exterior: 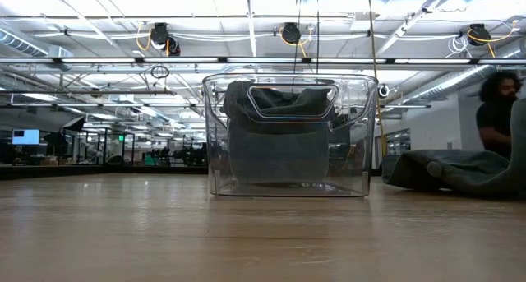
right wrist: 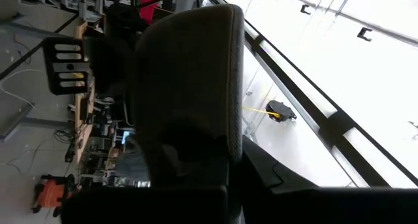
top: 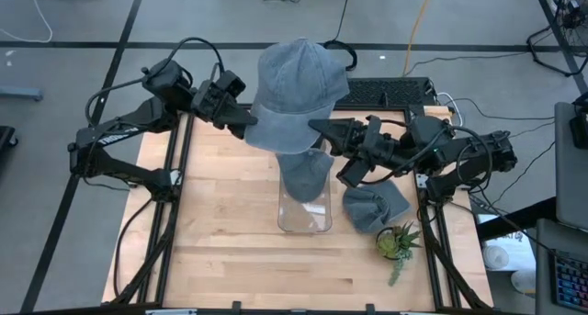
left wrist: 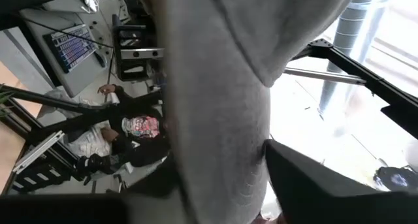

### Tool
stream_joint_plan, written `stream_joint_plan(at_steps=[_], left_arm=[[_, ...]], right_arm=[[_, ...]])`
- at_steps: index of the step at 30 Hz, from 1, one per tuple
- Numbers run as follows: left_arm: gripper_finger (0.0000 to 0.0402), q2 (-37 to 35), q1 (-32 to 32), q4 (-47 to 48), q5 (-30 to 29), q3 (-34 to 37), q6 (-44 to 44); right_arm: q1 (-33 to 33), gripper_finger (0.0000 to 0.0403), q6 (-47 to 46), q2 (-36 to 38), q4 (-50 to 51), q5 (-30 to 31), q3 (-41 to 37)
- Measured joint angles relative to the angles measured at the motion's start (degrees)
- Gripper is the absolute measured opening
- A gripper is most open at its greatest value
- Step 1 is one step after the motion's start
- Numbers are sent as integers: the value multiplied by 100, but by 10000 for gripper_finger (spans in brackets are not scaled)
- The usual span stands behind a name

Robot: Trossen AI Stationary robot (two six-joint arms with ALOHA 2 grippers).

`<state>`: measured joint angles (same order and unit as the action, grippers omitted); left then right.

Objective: Pick & Place hat
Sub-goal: Put the top blue cap into the bottom transparent bin

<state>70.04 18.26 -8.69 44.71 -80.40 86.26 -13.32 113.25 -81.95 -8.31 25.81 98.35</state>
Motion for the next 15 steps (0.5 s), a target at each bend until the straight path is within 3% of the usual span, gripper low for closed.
stream_joint_plan(at_steps=[8, 15], left_arm=[[22, -35, 4, -147, 181, -13, -102], [17, -15, 2, -557, 177, -11, -820]], right_arm=[[-4, 9, -182, -5, 150, 160, -5], [0, 19, -1189, -11, 116, 314, -7]])
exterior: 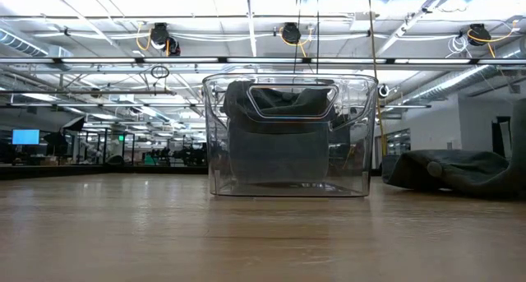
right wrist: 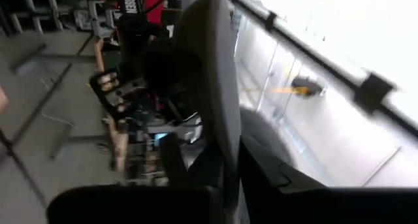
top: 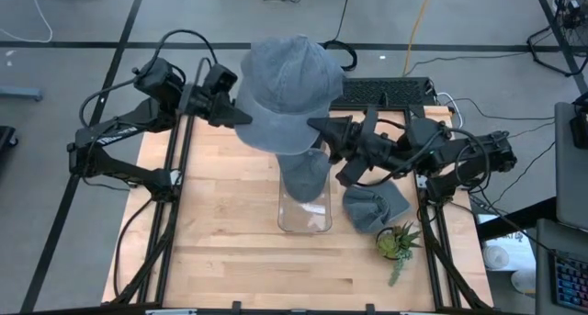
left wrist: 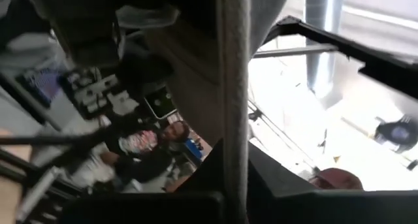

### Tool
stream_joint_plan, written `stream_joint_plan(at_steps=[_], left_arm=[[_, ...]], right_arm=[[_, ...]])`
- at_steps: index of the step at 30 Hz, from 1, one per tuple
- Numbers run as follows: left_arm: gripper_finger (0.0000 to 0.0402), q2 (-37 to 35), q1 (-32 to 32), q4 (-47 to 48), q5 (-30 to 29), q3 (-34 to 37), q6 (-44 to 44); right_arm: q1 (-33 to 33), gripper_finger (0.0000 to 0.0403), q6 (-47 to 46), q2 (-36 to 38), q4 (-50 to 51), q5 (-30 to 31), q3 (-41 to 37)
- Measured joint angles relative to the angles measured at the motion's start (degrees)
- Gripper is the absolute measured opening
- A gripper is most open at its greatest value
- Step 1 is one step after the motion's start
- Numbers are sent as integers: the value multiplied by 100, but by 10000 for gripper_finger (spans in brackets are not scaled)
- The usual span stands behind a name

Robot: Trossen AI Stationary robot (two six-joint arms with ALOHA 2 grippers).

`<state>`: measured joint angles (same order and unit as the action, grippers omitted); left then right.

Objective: Pick & Place hat
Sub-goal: Put the top blue cap into the bottom transparent bin

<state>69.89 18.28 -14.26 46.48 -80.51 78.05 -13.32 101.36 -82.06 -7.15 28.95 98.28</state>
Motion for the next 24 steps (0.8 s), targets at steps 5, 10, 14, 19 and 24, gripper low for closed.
stream_joint_plan(at_steps=[5, 10, 14, 19, 24], left_arm=[[10, 14, 104, -44, 157, 4, -554], [9, 22, 217, -46, 319, 9, -886], [9, -1, 314, -32, 396, 9, -1144], [9, -25, 384, -21, 646, 15, -2005], [9, -31, 382, -41, 971, 15, -2755]], right_arm=[[-155, 60, -1170, 37, 8, 431, -9], [-331, 135, -2154, 71, 3, 1255, -11], [-420, 203, -2770, 111, -81, 2087, 1], [-442, 272, -3747, 122, -3, 2995, 2], [-442, 299, -4919, 336, 199, 3392, 0]])
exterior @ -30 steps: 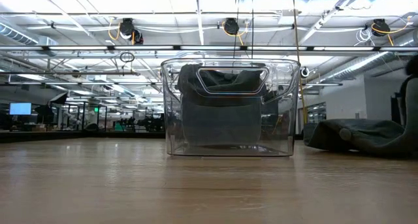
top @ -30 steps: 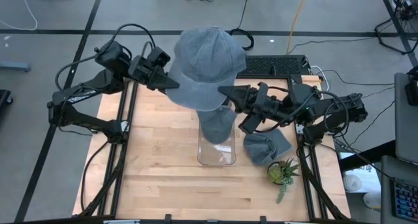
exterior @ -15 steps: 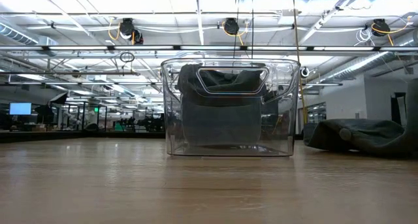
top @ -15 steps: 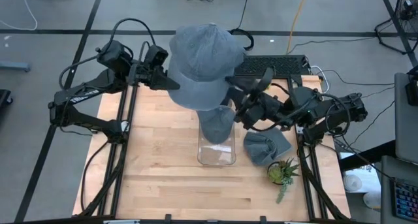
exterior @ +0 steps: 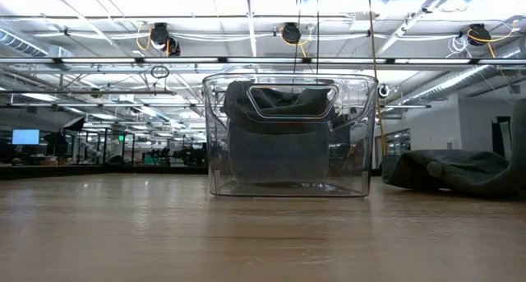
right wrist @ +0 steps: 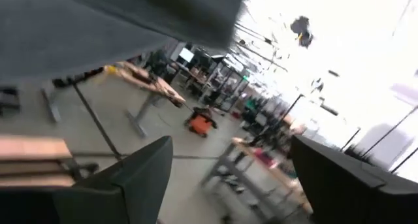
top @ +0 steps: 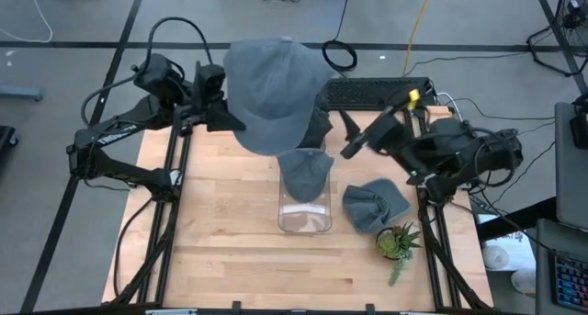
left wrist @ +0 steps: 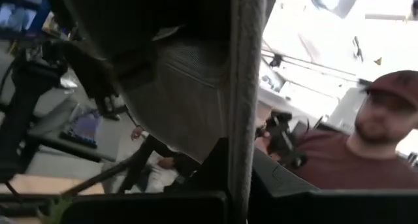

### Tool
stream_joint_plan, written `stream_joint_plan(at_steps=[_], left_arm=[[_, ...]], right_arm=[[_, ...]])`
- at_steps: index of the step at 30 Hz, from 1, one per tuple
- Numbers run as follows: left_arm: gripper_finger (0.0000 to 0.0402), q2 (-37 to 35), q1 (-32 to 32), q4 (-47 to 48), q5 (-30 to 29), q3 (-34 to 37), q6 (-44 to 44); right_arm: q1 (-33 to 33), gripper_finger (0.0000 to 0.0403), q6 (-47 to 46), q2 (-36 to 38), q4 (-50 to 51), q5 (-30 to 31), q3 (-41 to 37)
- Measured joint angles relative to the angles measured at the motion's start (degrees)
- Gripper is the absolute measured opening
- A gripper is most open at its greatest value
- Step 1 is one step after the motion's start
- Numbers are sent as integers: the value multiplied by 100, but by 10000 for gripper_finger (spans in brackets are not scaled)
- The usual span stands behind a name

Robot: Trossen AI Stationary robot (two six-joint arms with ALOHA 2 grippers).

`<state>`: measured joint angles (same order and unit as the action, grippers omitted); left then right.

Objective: Pick & Place hat
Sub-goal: Put the top blue cap into the bottom transparent bin

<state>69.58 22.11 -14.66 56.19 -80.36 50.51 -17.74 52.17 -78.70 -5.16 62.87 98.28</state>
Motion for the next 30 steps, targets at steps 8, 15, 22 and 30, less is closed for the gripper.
stream_joint_plan(at_steps=[8, 15, 22, 30], left_arm=[[9, -92, -4, 545, -17, -2, -2106], [9, -287, 0, 2149, -521, -2, -3776], [9, -289, -54, 3502, -1042, -4, -4494], [9, -293, -411, 3839, -2233, -8, -5018]], right_arm=[[2, 287, -2253, 475, 508, -338, 0], [315, 283, -3544, 860, 1379, -1184, 0], [881, 289, -4408, 1062, 1907, -2704, 0], [1477, 282, -5157, 710, 3067, -4081, 951]])
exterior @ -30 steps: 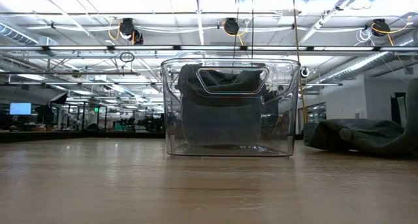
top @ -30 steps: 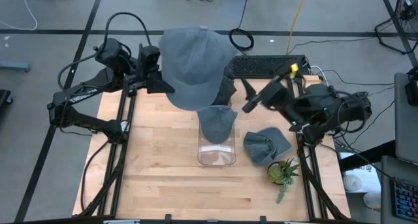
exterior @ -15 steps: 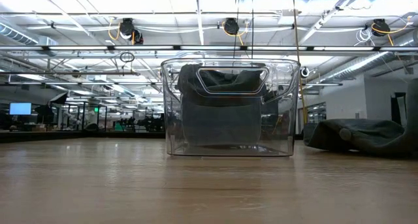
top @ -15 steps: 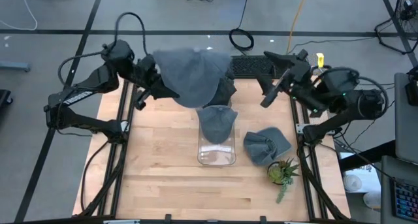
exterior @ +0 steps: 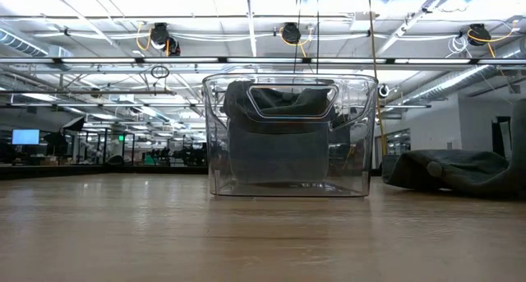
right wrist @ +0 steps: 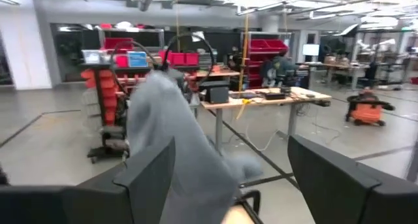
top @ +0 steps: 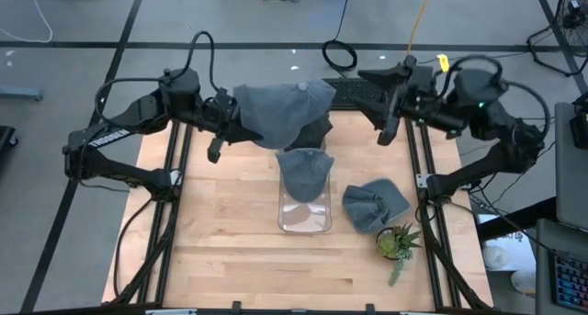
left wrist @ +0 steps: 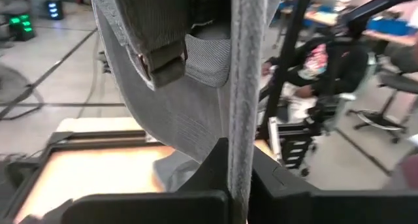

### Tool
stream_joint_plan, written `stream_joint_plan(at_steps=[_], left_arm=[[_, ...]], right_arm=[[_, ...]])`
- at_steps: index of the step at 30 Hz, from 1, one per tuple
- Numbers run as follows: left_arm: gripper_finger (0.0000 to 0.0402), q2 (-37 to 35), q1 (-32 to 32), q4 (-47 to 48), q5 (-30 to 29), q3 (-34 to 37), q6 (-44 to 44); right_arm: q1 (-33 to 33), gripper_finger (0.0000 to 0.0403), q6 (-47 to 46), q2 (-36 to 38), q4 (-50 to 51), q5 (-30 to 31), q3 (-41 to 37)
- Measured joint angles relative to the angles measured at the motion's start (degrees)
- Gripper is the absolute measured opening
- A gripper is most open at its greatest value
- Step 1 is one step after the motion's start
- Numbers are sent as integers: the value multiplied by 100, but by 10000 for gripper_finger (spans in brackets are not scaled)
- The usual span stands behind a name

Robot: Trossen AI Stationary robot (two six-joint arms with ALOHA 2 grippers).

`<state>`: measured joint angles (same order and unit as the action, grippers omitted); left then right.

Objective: Pick & Place hat
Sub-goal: Put the top blue cap into the bottom transparent bin

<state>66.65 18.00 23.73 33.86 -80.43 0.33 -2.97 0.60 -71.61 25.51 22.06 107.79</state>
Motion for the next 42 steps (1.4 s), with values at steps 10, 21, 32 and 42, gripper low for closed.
stream_joint_plan(at_steps=[10, 21, 32, 42], left_arm=[[9, 2, -555, 323, -1527, -1, -69], [9, 7, -819, 641, -1732, -1, 65], [8, 9, -915, 702, -1787, -1, 134], [8, 9, -922, 617, -1797, -1, 270]], right_arm=[[764, 290, -483, -1110, 1768, -1454, 2134], [1211, 289, -806, -1757, 1531, -3306, 2341], [1282, 288, -887, -2033, 1627, -3660, 2339], [1331, 177, -1141, -2117, 1750, -4021, 2332]])
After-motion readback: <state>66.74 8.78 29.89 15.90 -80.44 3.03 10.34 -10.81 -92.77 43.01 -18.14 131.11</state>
